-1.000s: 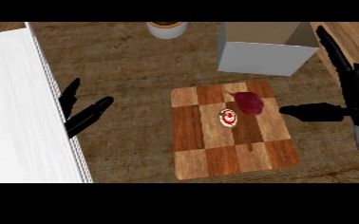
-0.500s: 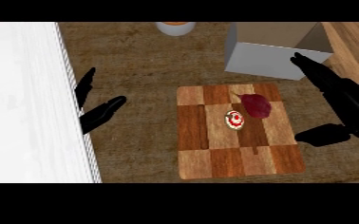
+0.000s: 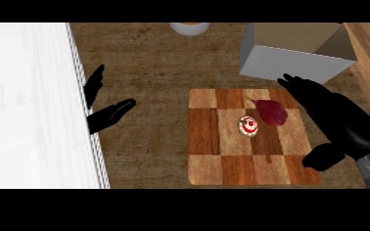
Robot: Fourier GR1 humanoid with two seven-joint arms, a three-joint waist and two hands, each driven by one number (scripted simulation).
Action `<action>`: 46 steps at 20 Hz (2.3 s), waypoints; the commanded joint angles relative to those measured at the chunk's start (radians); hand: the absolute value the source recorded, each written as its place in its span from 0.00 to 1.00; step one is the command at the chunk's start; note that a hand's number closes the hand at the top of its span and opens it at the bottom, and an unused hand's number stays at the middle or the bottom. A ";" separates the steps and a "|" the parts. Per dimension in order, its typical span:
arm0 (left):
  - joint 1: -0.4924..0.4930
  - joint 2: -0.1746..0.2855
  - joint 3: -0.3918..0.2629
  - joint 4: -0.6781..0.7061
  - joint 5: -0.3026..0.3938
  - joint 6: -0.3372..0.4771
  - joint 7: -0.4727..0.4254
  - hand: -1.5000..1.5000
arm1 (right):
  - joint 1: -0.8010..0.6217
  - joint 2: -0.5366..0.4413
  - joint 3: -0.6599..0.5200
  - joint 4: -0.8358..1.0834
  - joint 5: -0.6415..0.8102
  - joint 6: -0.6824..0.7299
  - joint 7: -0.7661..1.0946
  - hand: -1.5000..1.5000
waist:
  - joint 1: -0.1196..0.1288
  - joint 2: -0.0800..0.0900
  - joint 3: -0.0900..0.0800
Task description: Pick the cupcake from the cutting board and place it in the cardboard box
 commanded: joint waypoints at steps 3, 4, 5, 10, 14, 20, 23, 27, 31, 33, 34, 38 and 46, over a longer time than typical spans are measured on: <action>-0.051 0.006 -0.010 -0.072 -0.017 -0.121 -0.229 0.50 | -0.038 0.075 0.081 -0.054 0.011 0.096 0.240 0.00 | 0.015 -0.017 0.018; -0.085 0.014 0.003 -0.058 -0.003 -0.135 -0.222 0.50 | -0.055 0.083 0.074 -0.054 0.004 0.105 0.256 0.00 | 0.009 -0.015 0.019; -0.053 -0.001 -0.015 -0.050 -0.007 -0.121 -0.258 0.50 | -0.053 0.104 0.096 -0.052 0.013 0.110 0.287 0.00 | 0.019 -0.013 0.019; -0.075 0.020 -0.027 -0.028 0.015 -0.129 -0.279 0.50 | -0.072 0.180 0.136 -0.051 0.014 0.138 0.401 0.00 | 0.027 -0.013 0.022; -0.092 0.017 -0.027 -0.005 0.047 -0.132 -0.290 0.50 | -0.100 0.200 0.177 -0.047 0.070 0.166 0.485 0.00 | 0.021 -0.015 0.022; -0.110 0.029 -0.043 0.023 0.072 -0.129 -0.316 0.50 | -0.119 0.259 0.196 0.008 0.126 0.132 0.507 0.00 | 0.026 -0.012 0.024; -0.108 0.033 -0.047 0.037 0.085 -0.134 -0.342 0.50 | -0.118 0.278 0.216 0.006 0.128 0.154 0.523 0.00 | 0.022 -0.014 0.023; -0.116 0.032 -0.054 0.034 0.109 -0.142 -0.348 0.50 | -0.130 0.276 0.202 0.096 0.144 0.157 0.505 0.00 | 0.031 -0.008 0.024; -0.134 0.026 -0.065 0.058 0.110 -0.128 -0.351 0.50 | -0.140 0.309 0.222 0.118 0.182 0.146 0.518 0.00 | 0.019 -0.010 0.025; -0.126 0.034 -0.075 0.036 0.120 -0.132 -0.346 0.50 | -0.123 0.302 0.223 0.139 0.192 0.124 0.479 0.00 | 0.021 -0.013 0.027; -0.127 0.046 -0.066 0.047 0.128 -0.148 -0.359 0.50 | -0.126 0.305 0.217 0.138 0.176 0.144 0.484 0.00 | 0.019 -0.012 0.026; -0.130 0.050 -0.064 0.041 0.135 -0.130 -0.361 0.50 | -0.108 0.344 0.230 0.180 0.188 0.109 0.452 0.00 | 0.027 -0.012 0.028; -0.115 0.056 -0.075 0.062 0.144 -0.138 -0.405 0.50 | -0.120 0.373 0.230 0.262 0.235 0.105 0.474 0.00 | 0.032 -0.013 0.026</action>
